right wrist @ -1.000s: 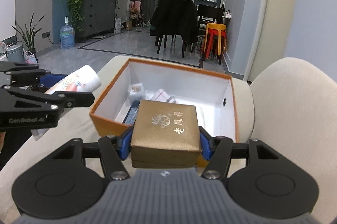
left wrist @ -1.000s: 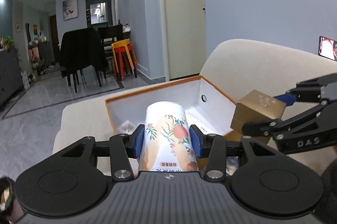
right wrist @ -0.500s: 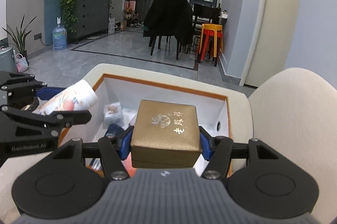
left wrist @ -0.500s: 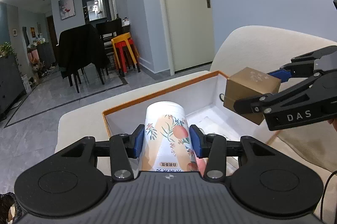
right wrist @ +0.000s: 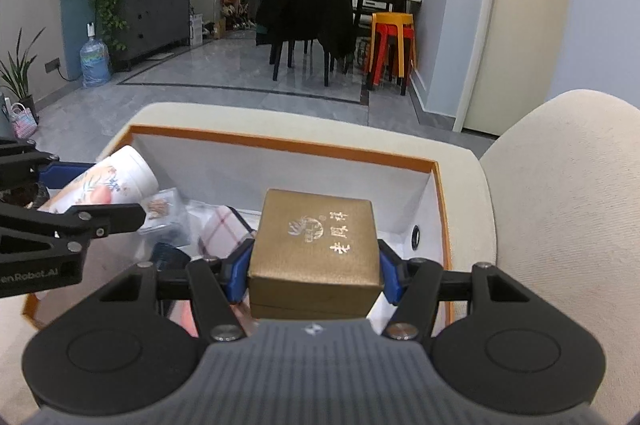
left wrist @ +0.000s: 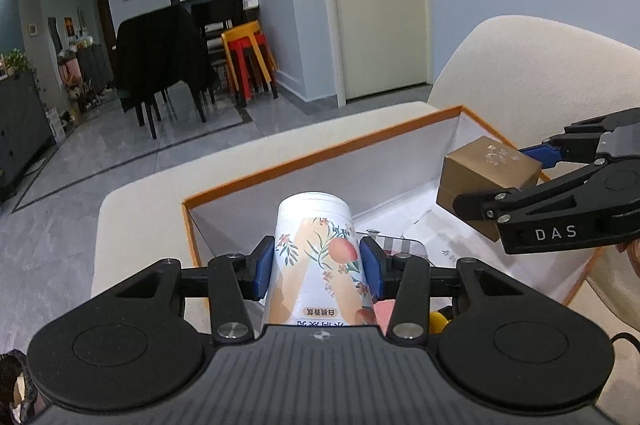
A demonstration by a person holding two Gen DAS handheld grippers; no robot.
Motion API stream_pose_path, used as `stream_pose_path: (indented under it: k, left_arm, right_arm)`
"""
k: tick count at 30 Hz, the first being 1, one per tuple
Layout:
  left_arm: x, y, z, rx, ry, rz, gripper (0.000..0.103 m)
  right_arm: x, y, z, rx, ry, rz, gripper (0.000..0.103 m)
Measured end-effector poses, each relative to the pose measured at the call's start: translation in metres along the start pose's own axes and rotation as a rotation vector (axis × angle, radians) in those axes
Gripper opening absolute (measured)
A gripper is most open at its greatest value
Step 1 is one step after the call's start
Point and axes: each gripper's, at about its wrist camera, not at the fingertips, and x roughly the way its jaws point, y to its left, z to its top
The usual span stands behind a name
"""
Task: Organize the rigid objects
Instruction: 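Carry the gold box and lotion tube over the orange box and lower them, then open both tools to release the gold box and lotion tube into the box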
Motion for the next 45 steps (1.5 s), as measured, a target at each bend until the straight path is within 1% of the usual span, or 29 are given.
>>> stream_pose_path:
  k: [3, 6, 10, 18, 23, 32, 34, 37, 39, 42, 43, 45]
  left_arm:
    - [0.008, 0.000, -0.001, -0.007, 0.031, -0.009, 0.051]
    - [0.018, -0.002, 0.002, 0.009, 0.062, -0.002, 0.051]
    - [0.029, -0.004, 0.004, 0.019, 0.107, -0.011, 0.051]
    - [0.046, -0.008, 0.010, 0.054, 0.165, -0.011, 0.051]
    - [0.059, -0.003, 0.010, 0.018, 0.201, -0.007, 0.051]
    - [0.075, -0.002, 0.012, 0.012, 0.236, 0.015, 0.051]
    - [0.076, -0.003, 0.012, 0.015, 0.230, 0.021, 0.051]
    - [0.077, -0.005, 0.014, 0.019, 0.232, 0.027, 0.052]
    - [0.080, -0.005, 0.013, 0.019, 0.249, 0.027, 0.051]
    - [0.082, -0.005, 0.013, 0.014, 0.259, 0.043, 0.052]
    - [0.082, -0.006, 0.012, 0.009, 0.260, 0.046, 0.052]
    - [0.079, -0.006, 0.012, 0.002, 0.262, 0.053, 0.055]
  right_arm:
    - [0.010, -0.001, 0.003, -0.004, 0.012, 0.000, 0.061]
    - [0.021, -0.004, 0.003, -0.011, 0.042, -0.001, 0.061]
    - [0.036, -0.007, 0.005, -0.035, 0.092, -0.001, 0.061]
    - [0.064, -0.004, 0.023, -0.081, 0.172, -0.009, 0.061]
    - [0.080, 0.003, 0.029, -0.107, 0.193, -0.015, 0.061]
    - [0.106, 0.009, 0.032, -0.139, 0.238, -0.024, 0.061]
    - [0.113, 0.010, 0.031, -0.146, 0.247, -0.029, 0.061]
    - [0.120, 0.010, 0.032, -0.148, 0.251, -0.040, 0.061]
    - [0.125, 0.010, 0.033, -0.149, 0.253, -0.043, 0.061]
    - [0.129, 0.010, 0.035, -0.149, 0.256, -0.046, 0.061]
    - [0.129, 0.009, 0.036, -0.145, 0.256, -0.043, 0.062]
    - [0.129, 0.010, 0.036, -0.141, 0.254, -0.038, 0.062]
